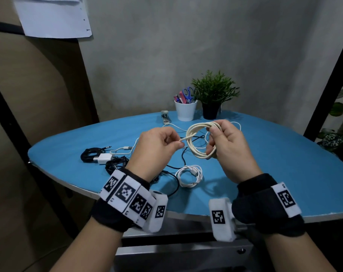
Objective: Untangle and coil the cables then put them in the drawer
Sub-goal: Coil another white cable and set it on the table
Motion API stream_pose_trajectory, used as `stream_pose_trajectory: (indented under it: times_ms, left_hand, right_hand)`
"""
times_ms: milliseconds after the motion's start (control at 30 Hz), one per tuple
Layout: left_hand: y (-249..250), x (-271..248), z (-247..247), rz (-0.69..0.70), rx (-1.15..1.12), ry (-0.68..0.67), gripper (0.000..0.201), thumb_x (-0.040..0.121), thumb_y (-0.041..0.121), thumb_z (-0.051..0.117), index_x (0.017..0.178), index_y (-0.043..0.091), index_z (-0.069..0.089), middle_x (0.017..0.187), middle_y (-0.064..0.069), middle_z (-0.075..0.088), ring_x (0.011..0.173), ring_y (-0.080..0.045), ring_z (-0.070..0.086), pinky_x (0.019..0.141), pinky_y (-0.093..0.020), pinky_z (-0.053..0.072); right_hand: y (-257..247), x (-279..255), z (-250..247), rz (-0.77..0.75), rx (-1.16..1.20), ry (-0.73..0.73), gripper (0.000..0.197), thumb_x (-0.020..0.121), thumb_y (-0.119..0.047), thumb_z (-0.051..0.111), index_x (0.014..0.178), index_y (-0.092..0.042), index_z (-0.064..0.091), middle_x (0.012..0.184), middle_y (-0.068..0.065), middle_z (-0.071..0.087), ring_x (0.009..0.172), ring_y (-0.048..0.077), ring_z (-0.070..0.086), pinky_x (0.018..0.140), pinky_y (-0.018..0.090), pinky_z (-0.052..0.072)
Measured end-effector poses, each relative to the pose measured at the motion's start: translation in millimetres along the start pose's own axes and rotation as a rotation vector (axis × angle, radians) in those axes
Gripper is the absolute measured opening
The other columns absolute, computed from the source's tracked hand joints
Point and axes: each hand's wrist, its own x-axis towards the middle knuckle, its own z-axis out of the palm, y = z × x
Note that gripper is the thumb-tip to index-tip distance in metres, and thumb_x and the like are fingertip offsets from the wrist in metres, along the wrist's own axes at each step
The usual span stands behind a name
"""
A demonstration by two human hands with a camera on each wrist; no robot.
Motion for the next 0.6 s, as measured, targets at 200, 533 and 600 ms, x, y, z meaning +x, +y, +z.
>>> stream_pose_trajectory:
  times_ms: [200, 533, 600]
  left_hand:
    - [7, -3, 10, -0.108, -0.57, 0.077, 0.015, 0.088, 0.003, 0.058, 0.075, 0.01, 0.062, 0.06, -0.003, 0.067, 0.058, -0.013, 0.064, 0.059, -0.023, 0.056]
    - [1, -12, 31, -0.14, -0.952, -0.069, 0.013, 0.088, -0.003, 0.055, 0.084, 0.009, 0.058, 0.073, -0.006, 0.069, 0.067, -0.013, 0.064, 0.07, -0.023, 0.057]
    - [-3, -14, 33, -0.098, -0.956, -0.088, 0.02, 0.079, -0.009, 0.061, 0.086, 0.01, 0.059, 0.081, -0.007, 0.07, 0.076, -0.015, 0.066, 0.074, -0.024, 0.055]
  right_hand:
    - [-7, 1, 3, 0.1, 0.239, -0.027, 0.022, 0.1, -0.018, 0.038, 0.084, -0.013, 0.053, 0.067, 0.005, 0.046, 0.051, 0.013, 0.054, 0.043, 0.027, 0.047]
    - [1, 5, 0, 0.085, 0.105, 0.069, 0.028, 0.099, -0.018, 0.043, 0.074, -0.014, 0.055, 0.055, 0.0, 0.048, 0.042, 0.011, 0.043, 0.04, 0.022, 0.037]
    - [2, 6, -1, 0.078, 0.099, 0.077, 0.028, 0.099, -0.019, 0.044, 0.074, -0.014, 0.056, 0.057, 0.001, 0.047, 0.042, 0.012, 0.044, 0.041, 0.023, 0.039]
